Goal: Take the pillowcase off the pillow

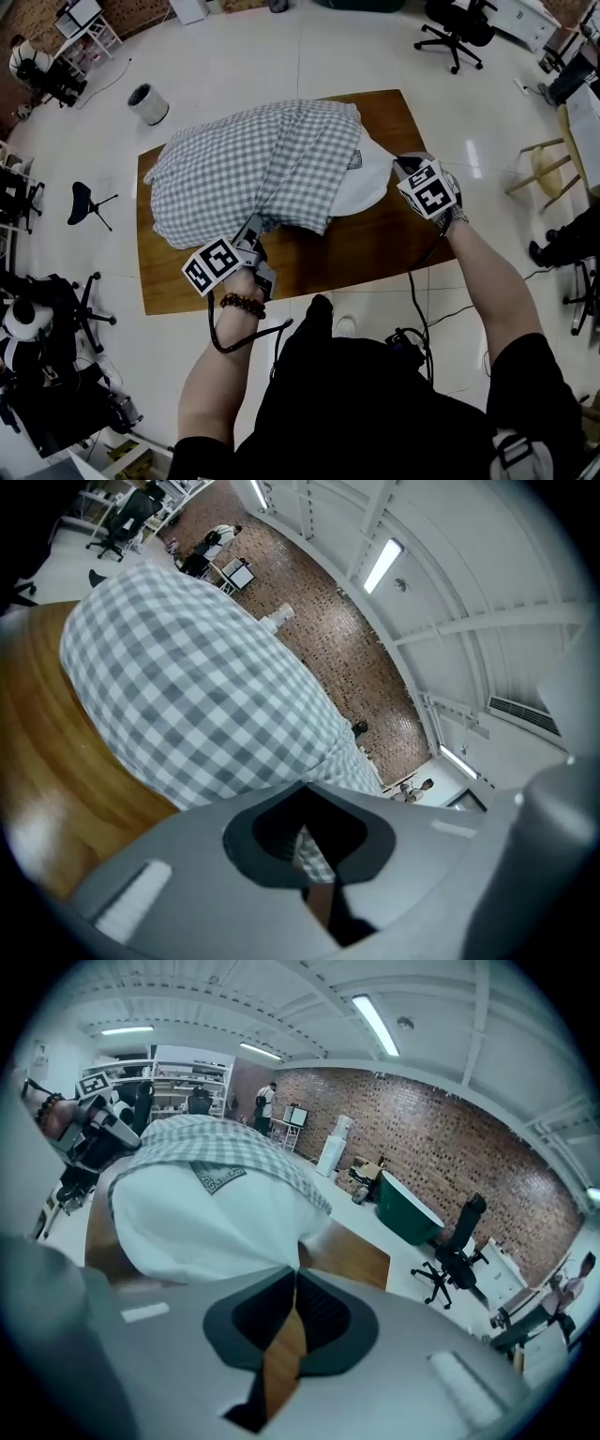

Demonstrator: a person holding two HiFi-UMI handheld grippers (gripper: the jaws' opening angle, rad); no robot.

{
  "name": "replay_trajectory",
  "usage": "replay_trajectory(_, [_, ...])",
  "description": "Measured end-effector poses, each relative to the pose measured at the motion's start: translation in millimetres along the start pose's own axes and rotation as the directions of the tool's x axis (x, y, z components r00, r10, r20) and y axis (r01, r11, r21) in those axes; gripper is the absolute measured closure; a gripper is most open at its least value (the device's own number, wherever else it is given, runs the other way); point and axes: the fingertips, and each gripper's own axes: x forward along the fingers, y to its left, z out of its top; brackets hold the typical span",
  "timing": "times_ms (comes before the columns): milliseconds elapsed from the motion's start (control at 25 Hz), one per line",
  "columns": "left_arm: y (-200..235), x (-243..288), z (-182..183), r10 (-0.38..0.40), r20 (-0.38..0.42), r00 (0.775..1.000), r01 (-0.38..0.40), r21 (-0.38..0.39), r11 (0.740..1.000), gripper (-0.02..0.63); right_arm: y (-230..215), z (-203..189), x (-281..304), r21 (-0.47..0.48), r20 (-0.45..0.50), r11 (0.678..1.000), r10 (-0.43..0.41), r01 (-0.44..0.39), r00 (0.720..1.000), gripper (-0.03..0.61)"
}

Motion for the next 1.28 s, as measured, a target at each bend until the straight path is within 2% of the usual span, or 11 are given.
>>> replay_trajectory(280, [14.6, -15.7, 10.2, 0.018, 0.017, 1.000, -0.019, 0.020, 1.000, 0.611, -7.5, -22.5, -10.6, 0.025, -0.016, 0.999, -0.023, 0.023, 1.000, 0.568])
replay_trajectory(520, [19.7, -22.9, -2.8, 0.035, -0.013, 0.999, -0.034, 0.061, 0.998, 0.611, -5.1, -50.0, -17.9, 0.028, -0.041, 0.999, -0.035, 0.036, 0.999, 0.568])
replay_trajectory(640, [19.7, -22.6, -13.9, 0.039, -0.043, 0.998, -0.037, 0.053, 0.998, 0.609, 3.3, -53.6, -19.9, 0.020, -0.044, 0.999, -0.027, 0.028, 0.999, 0.567])
replay_trajectory(760, [11.6, -22.7, -26.0, 0.042, -0.081, 0.996, -0.036, 0.077, 0.996, 0.607, 12.8, -51.5, -24.4, -0.020, -0.036, 1.000, -0.024, 0.023, 0.999, 0.561])
replay_trajectory(840, [2.6, -24.4, -33.5, 0.046, -0.101, 0.994, -0.035, 0.105, 0.994, 0.593, 17.0, -53.6, -29.4, -0.061, -0.044, 0.997, -0.039, 0.036, 0.998, 0.551])
replay_trajectory(920, [-5.8, -29.0, -40.1, 0.042, -0.115, 0.992, -0.027, 0.126, 0.992, 0.530, 19.9, -56.2, -36.6, -0.100, -0.043, 0.993, -0.061, 0.057, 0.997, 0.551])
replay_trajectory(1000, [-12.3, -35.0, -45.0, 0.037, -0.122, 0.992, -0.019, 0.141, 0.990, 0.495, 23.8, -57.6, -44.9, -0.108, -0.031, 0.993, -0.061, 0.057, 0.998, 0.530])
replay_trajectory(1280, [-41.1, -55.0, -57.6, 0.025, -0.125, 0.992, 0.002, 0.211, 0.978, 0.458, 40.4, -49.1, -79.0, -0.121, 0.030, 0.991, -0.052, 0.055, 0.998, 0.492])
